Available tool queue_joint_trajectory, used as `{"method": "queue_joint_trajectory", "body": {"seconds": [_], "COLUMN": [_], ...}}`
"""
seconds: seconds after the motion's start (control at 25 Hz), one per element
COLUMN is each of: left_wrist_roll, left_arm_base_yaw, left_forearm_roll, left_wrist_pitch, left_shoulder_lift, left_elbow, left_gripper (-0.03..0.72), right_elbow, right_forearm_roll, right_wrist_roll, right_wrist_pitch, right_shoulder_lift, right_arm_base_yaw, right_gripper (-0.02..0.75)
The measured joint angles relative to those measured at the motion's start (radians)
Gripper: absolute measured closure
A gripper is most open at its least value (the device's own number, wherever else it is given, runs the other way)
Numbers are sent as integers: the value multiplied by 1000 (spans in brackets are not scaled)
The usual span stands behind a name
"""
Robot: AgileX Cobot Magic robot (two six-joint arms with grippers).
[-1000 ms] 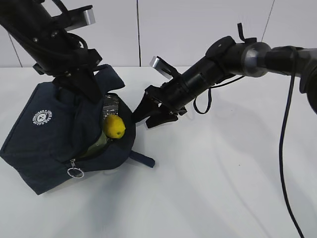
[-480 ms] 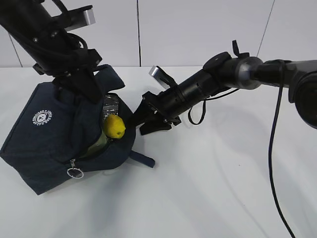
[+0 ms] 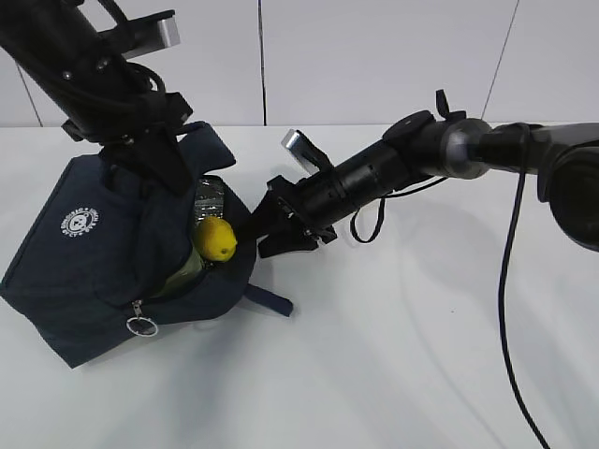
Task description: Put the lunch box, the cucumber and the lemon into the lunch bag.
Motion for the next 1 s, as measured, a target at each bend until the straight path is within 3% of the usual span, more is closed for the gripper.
{"method": "queue_joint_trajectory", "body": {"seconds": [0.2,0.72,1.0], "left_wrist_roll": [0,0,0], "left_arm_base_yaw": [0,0,0], "left_forearm_roll": [0,0,0], "left_wrist_pitch": [0,0,0], "left_shoulder_lift": [0,0,0], "left_elbow": [0,0,0], "left_gripper": [684,684,684], "right_elbow": [0,-2,-6], "right_forearm_roll": [15,27,118], "right_wrist_roll": [-6,-6,-16], "right_wrist_pitch": [-2,-23,-9], "right_shoulder_lift": [0,4,49], "right_arm_base_yaw": [0,0,2], "right_gripper": [311,534,643]}}
